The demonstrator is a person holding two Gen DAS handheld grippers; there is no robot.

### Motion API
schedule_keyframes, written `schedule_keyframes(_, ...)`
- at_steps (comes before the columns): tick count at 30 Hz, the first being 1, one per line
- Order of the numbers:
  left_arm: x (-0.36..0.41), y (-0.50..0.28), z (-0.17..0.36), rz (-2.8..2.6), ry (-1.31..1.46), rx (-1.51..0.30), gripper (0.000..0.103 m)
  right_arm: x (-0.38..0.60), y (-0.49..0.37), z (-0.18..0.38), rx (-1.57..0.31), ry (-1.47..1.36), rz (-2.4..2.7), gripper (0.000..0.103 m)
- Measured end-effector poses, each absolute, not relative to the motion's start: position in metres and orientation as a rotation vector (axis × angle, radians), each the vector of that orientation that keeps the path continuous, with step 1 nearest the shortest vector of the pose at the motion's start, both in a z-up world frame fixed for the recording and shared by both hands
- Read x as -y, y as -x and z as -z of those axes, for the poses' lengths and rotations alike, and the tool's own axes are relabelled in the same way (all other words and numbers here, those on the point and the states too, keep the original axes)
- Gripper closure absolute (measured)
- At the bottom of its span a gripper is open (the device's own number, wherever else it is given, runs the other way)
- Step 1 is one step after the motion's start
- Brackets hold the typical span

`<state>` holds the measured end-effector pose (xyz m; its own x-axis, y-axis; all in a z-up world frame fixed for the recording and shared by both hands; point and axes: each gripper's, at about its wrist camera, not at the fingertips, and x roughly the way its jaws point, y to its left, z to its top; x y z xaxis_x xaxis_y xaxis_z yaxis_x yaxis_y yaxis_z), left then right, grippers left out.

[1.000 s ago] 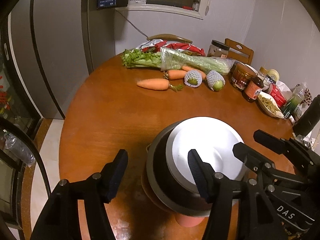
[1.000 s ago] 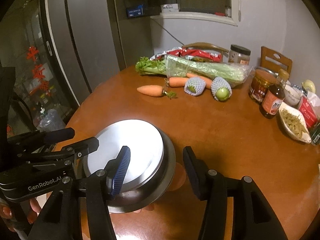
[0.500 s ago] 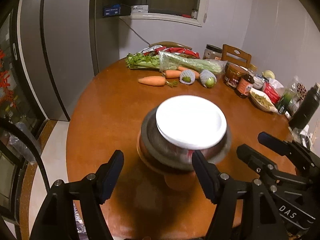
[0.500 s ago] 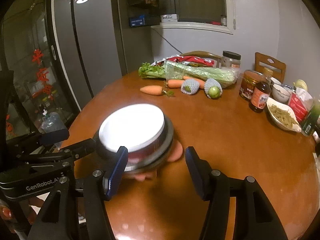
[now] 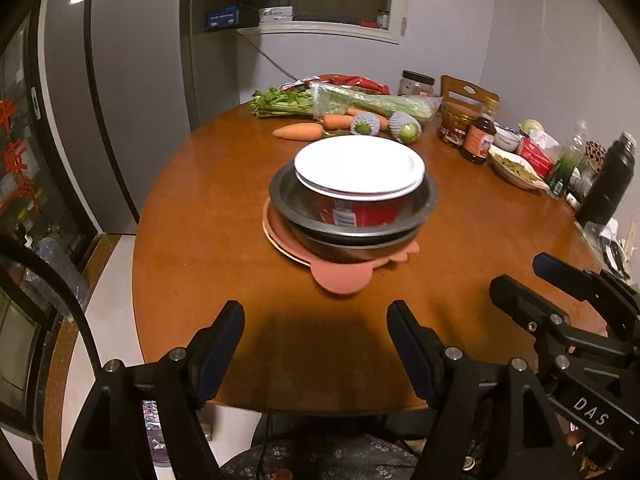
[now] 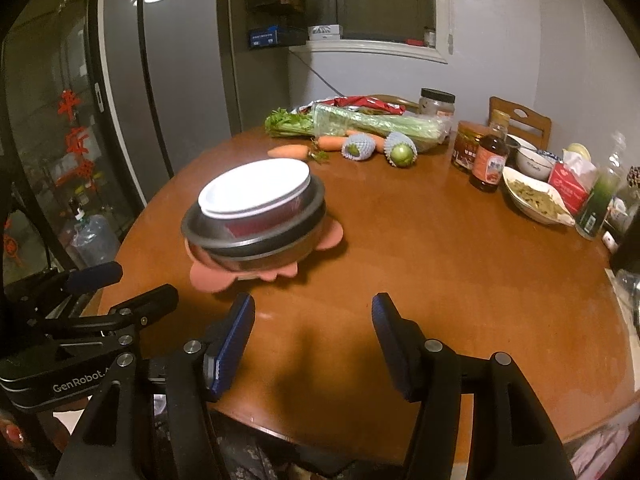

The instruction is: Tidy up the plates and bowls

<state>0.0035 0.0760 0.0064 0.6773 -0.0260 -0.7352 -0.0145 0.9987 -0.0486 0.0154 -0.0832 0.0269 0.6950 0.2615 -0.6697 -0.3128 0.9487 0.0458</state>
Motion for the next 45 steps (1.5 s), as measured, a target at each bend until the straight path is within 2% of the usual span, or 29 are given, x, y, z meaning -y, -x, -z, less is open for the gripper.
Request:
schedule_keyframes(7,-0.071,0.010,-0.003,0.005,0.059,-0.818,0.029,0.090,0.000,-0.023,-0.732,0.056,-0.293,0.037)
schedule_keyframes(45,-0.062,0.014,0.005,0.000,0.035,-0.851,0.029,0.097,0.012,-0.017,-0.735,0.049,-0.285,0.035)
